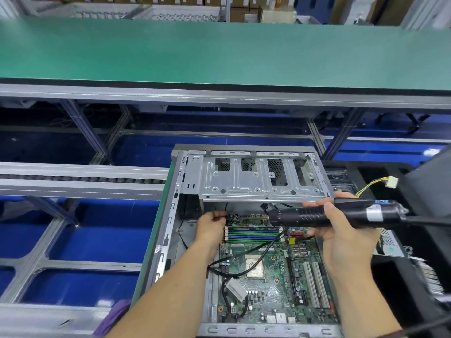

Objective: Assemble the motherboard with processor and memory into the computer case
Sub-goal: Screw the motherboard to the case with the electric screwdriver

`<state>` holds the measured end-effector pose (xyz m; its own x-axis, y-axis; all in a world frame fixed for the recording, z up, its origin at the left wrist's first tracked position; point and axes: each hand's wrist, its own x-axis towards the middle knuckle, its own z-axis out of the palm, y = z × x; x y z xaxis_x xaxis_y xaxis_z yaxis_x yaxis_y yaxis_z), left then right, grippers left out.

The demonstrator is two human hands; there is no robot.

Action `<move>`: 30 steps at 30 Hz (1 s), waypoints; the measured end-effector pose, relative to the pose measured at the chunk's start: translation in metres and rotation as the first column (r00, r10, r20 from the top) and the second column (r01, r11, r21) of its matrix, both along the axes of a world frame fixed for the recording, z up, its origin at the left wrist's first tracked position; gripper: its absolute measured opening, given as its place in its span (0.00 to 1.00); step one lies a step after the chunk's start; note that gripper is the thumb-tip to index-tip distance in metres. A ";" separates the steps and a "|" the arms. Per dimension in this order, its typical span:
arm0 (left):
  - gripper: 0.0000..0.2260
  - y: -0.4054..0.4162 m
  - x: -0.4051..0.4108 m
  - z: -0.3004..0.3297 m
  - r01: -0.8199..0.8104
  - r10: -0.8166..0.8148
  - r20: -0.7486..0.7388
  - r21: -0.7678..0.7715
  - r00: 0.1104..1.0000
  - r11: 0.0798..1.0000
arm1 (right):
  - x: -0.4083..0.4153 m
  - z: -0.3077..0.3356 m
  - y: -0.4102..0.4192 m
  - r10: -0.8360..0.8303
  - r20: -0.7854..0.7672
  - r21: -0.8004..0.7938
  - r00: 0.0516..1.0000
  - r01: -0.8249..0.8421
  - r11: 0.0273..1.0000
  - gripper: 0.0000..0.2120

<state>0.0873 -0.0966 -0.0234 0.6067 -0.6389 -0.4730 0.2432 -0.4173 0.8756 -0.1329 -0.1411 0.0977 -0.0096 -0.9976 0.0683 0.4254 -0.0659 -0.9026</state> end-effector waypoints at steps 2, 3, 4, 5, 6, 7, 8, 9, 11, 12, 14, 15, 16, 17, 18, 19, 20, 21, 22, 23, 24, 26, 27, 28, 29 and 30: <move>0.12 0.000 0.000 0.000 -0.001 0.001 -0.017 0.003 1.000 1.000 | 0.000 0.000 0.000 0.001 0.003 0.003 1.000 -0.001 1.000 0.14; 0.12 0.000 0.000 0.000 -0.002 0.002 -0.021 0.006 1.000 1.000 | 0.000 0.000 0.000 0.001 0.005 0.002 1.000 -0.001 1.000 0.14; 0.12 0.000 0.000 -0.001 -0.002 0.002 -0.024 0.008 1.000 1.000 | 0.000 0.000 0.000 0.000 0.005 0.002 1.000 0.000 1.000 0.15; 0.12 0.000 0.000 -0.001 -0.001 0.001 -0.025 0.012 1.000 1.000 | 0.000 0.000 0.000 -0.002 0.003 0.001 1.000 0.002 1.000 0.15; 0.12 0.000 0.000 -0.001 0.001 0.000 -0.025 0.014 1.000 1.000 | 0.001 0.000 0.000 -0.001 0.001 -0.001 1.000 0.001 1.000 0.15; 0.12 0.000 0.001 -0.001 0.003 -0.002 -0.021 0.014 1.000 1.000 | 0.001 0.000 0.000 0.003 -0.003 -0.004 1.000 -0.003 1.000 0.14; 0.12 0.000 0.001 -0.001 0.005 -0.005 -0.009 0.013 1.000 1.000 | 0.001 0.000 0.000 0.008 -0.008 -0.009 1.000 -0.008 1.000 0.14; 0.13 0.000 0.001 -0.001 0.010 -0.010 0.010 0.010 1.000 1.000 | 0.002 0.000 0.001 0.013 -0.012 -0.016 1.000 -0.013 1.000 0.15; 0.14 0.000 0.001 -0.001 0.024 -0.024 0.055 0.010 0.998 1.000 | 0.002 0.000 0.002 0.017 -0.016 -0.029 1.000 -0.017 0.999 0.17; 0.15 0.000 0.001 -0.001 0.031 -0.031 0.070 0.011 0.997 0.999 | 0.002 -0.001 0.002 0.018 -0.021 -0.035 1.000 -0.019 0.999 0.18; 0.15 0.000 0.001 -0.001 0.042 -0.044 0.082 0.017 0.996 0.999 | 0.003 -0.002 0.003 0.020 -0.031 -0.043 0.999 -0.021 0.999 0.15; 0.15 0.000 0.001 -0.001 0.047 -0.048 0.085 0.024 0.995 0.999 | 0.003 -0.002 0.003 0.020 -0.036 -0.042 0.999 -0.021 0.999 0.14; 0.15 -0.001 0.001 -0.001 0.048 -0.051 0.087 0.032 0.995 0.998 | 0.004 -0.003 0.003 0.020 -0.041 -0.039 0.999 -0.022 0.999 0.13; 0.15 0.000 0.000 -0.001 0.048 -0.051 0.086 0.038 0.995 0.998 | 0.004 -0.003 0.003 0.020 -0.044 -0.038 0.999 -0.021 0.999 0.13; 0.15 0.000 0.000 -0.001 0.048 -0.051 0.084 0.043 0.995 0.998 | 0.005 -0.003 0.003 0.018 -0.045 -0.038 0.999 -0.020 0.999 0.13; 0.15 0.000 0.000 -0.001 0.049 -0.053 0.083 0.048 0.995 0.998 | 0.005 -0.002 0.003 0.017 -0.044 -0.040 0.999 -0.018 0.999 0.14; 0.15 0.000 -0.001 -0.001 0.053 -0.058 0.084 0.054 0.995 0.997 | 0.006 -0.001 0.003 0.016 -0.043 -0.043 0.999 -0.018 0.999 0.14; 0.15 0.000 -0.001 -0.001 0.058 -0.063 0.085 0.059 0.994 0.997 | 0.006 -0.001 0.003 0.014 -0.043 -0.044 0.999 -0.016 0.999 0.14; 0.14 0.000 -0.001 -0.002 0.062 -0.067 0.086 0.062 0.994 0.996 | 0.006 0.000 0.003 0.011 -0.042 -0.043 0.999 -0.013 0.999 0.14; 0.15 0.000 -0.001 -0.002 0.064 -0.069 0.084 0.064 0.994 0.996 | 0.006 0.000 0.003 0.011 -0.038 -0.040 0.999 -0.012 0.999 0.14; 0.15 0.000 -0.001 -0.001 0.062 -0.067 0.081 0.066 0.994 0.996 | 0.006 0.000 0.003 0.012 -0.033 -0.036 0.999 -0.013 0.999 0.14; 0.16 0.001 -0.001 0.000 0.052 -0.056 0.065 0.062 0.996 0.997 | 0.006 0.001 0.003 0.008 -0.026 -0.032 1.000 -0.008 0.999 0.14; 0.16 0.001 -0.001 0.001 0.046 -0.049 0.056 0.058 0.997 0.997 | 0.006 0.001 0.003 0.002 -0.026 -0.033 1.000 -0.003 0.999 0.14; 0.15 0.001 -0.002 0.001 0.042 -0.045 0.049 0.056 0.998 0.998 | 0.006 0.002 0.003 -0.003 -0.026 -0.033 1.000 0.002 0.999 0.14; 0.15 0.001 -0.002 0.002 0.039 -0.041 0.044 0.053 0.998 0.998 | 0.006 0.002 0.002 -0.004 -0.027 -0.032 1.000 0.003 0.999 0.14; 0.15 0.001 -0.002 0.003 0.036 -0.038 0.040 0.050 0.998 0.998 | 0.006 0.001 0.002 -0.002 -0.028 -0.030 1.000 0.001 1.000 0.14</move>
